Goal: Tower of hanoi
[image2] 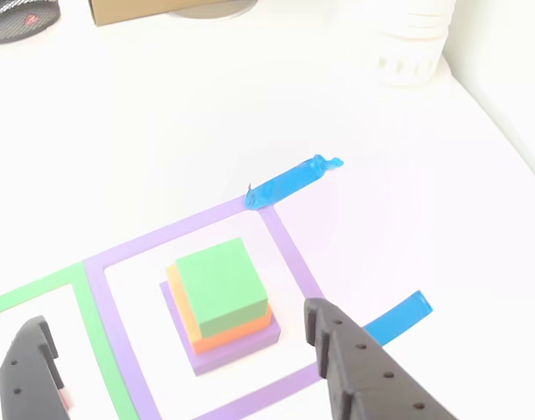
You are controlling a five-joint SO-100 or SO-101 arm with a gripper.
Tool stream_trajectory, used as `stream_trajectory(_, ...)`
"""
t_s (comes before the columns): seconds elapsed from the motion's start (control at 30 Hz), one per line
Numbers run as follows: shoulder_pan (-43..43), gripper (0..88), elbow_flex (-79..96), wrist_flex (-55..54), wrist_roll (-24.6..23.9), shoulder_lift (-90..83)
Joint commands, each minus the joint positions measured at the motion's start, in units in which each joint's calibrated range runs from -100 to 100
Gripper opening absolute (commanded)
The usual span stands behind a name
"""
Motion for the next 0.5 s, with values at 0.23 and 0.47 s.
stream_trajectory(0.23,1.5,34.7,8.0,-32.8,0.0,14.3)
stream_trajectory(0.47,3.6,35.4,9.6,-45.2,0.0,22.4)
